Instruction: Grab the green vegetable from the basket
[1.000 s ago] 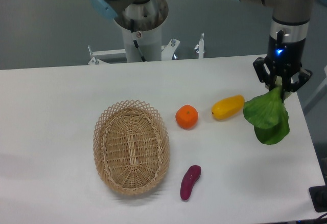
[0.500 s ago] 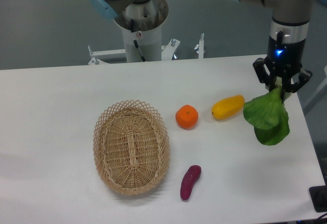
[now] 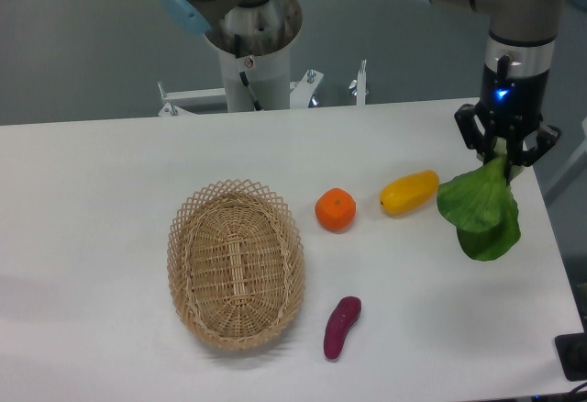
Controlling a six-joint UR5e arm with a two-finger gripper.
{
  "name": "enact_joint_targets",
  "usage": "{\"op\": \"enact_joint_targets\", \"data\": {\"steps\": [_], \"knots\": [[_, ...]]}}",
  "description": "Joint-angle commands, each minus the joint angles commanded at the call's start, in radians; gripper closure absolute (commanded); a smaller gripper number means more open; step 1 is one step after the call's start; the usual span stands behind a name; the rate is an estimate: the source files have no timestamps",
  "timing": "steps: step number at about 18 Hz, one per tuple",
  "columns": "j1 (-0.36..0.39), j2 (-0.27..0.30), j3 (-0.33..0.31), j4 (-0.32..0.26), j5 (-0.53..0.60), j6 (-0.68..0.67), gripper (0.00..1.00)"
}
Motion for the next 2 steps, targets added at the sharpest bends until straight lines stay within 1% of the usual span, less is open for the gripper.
{"op": "enact_joint_targets", "data": {"steps": [2], "knots": [[0.0, 0.0, 0.0, 0.0, -0.002, 0.0, 0.67]]}}
